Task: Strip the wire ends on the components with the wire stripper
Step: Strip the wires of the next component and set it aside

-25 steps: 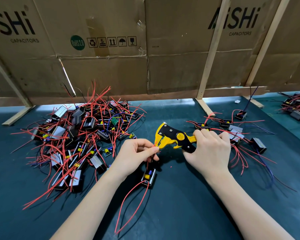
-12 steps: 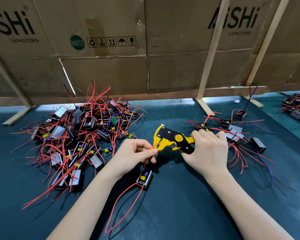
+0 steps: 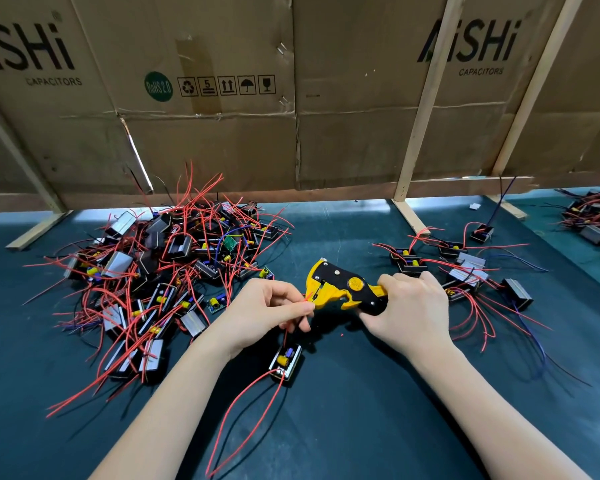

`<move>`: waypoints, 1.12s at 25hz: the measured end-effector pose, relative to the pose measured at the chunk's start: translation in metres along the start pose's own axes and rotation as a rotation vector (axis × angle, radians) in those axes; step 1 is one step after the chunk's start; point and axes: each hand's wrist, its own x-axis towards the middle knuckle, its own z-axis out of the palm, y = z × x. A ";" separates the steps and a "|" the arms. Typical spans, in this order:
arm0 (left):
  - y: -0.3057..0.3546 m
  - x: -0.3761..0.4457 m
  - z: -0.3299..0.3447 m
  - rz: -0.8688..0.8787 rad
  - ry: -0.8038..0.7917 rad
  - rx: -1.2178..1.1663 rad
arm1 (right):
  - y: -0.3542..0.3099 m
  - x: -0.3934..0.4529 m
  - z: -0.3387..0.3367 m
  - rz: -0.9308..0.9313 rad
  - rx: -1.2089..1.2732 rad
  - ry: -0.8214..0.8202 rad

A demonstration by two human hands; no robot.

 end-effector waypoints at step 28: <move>-0.005 0.004 0.005 0.027 0.039 0.096 | -0.003 -0.002 0.003 0.101 -0.060 0.095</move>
